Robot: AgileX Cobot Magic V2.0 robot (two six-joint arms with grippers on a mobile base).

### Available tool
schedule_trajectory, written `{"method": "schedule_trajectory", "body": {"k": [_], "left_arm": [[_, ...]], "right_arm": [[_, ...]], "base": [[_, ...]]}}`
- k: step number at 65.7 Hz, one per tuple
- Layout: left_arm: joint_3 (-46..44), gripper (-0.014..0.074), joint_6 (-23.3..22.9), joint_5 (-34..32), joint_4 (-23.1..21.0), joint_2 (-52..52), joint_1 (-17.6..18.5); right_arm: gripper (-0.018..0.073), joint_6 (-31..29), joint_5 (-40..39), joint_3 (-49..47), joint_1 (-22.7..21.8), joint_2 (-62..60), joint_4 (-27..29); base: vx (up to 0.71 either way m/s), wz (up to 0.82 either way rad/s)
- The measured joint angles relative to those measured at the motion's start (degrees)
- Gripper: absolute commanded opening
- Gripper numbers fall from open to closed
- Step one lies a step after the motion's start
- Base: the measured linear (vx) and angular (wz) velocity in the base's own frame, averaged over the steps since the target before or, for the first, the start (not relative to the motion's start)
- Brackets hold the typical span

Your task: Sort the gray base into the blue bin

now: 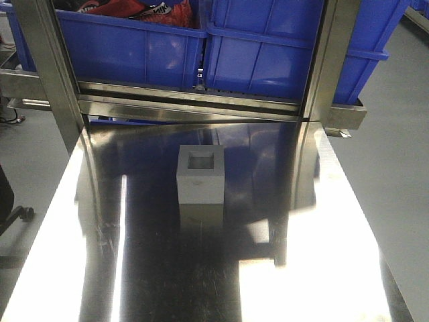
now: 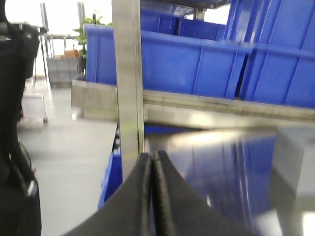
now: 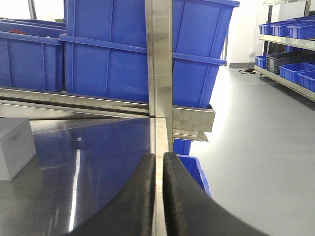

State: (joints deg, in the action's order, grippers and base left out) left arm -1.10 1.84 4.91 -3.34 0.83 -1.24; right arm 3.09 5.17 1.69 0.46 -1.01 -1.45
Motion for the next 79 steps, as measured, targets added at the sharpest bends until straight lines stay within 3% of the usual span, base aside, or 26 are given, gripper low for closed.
{"method": "schedule_trajectory", "body": {"k": [11,22,38,47,57,65,70,79], "left_arm": [[-10.74,-0.0006,0.00,1.72,0.00,-1.92,0.00],[-20.17,-0.0006,2.23,11.03,0.00,-11.07,0.00],[-23.92,0.0026,3.50,17.81,0.00,-20.97,0.00],[-23.92,0.0188,3.65,18.11,0.00,-21.21,0.00],[-23.92,0.0522,3.48,18.16,0.00,-21.21,0.00],[-23.92,0.0691,2.99,18.16,-0.69,-21.21,0.00],[-23.92,0.0734,2.87,18.16,-0.91,-21.21,0.00],[-23.92,0.0713,2.82,18.16,-0.91,-21.21,0.00]], "right_arm": [[-0.0004,0.00,0.00,0.00,0.00,0.00,0.00],[-0.0004,0.00,0.00,0.00,0.00,0.00,0.00],[-0.0004,0.00,0.00,0.00,0.00,0.00,0.00],[-0.0004,0.00,0.00,0.00,0.00,0.00,0.00],[-0.0004,0.00,0.00,0.00,0.00,0.00,0.00],[-0.0004,0.00,0.00,0.00,0.00,0.00,0.00],[-0.0004,0.00,0.00,0.00,0.00,0.00,0.00],[-0.0004,0.00,0.00,0.00,0.00,0.00,0.00]], "base": [[0.00,0.00],[0.00,0.00],[0.00,0.00],[0.00,0.00],[0.00,0.00],[0.00,0.00],[0.00,0.00],[0.00,0.00]]}}
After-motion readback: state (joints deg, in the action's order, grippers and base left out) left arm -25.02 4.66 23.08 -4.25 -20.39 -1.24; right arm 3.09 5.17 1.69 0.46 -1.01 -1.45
